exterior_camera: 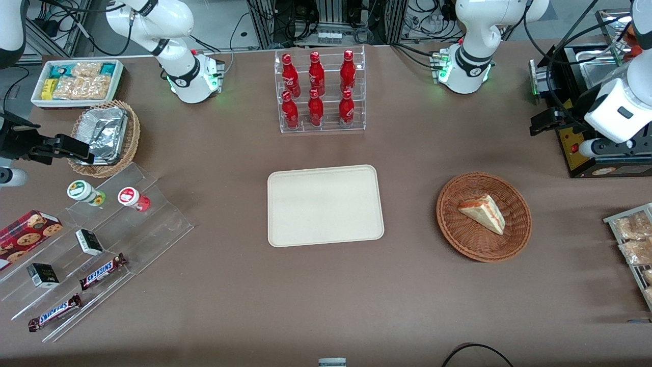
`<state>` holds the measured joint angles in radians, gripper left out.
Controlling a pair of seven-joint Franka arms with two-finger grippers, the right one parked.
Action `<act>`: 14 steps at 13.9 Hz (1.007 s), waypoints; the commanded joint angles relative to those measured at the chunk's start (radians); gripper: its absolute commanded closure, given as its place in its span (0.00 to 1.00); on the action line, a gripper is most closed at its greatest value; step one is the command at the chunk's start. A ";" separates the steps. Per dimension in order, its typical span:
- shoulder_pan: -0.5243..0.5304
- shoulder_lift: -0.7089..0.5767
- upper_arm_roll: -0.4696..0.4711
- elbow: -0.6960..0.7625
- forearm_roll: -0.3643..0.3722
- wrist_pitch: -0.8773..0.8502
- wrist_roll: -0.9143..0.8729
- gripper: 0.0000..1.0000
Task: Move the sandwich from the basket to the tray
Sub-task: 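Lower the open left gripper over the sandwich in the wicker basket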
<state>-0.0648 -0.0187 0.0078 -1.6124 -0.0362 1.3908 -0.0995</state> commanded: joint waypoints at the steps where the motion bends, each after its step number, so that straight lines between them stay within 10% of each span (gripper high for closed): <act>1: -0.012 -0.009 0.009 0.011 0.005 -0.009 0.010 0.00; 14: -0.003 0.062 0.012 -0.314 0.039 0.460 -0.014 0.00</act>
<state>-0.0629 0.0649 0.0163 -1.8433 -0.0079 1.7659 -0.1003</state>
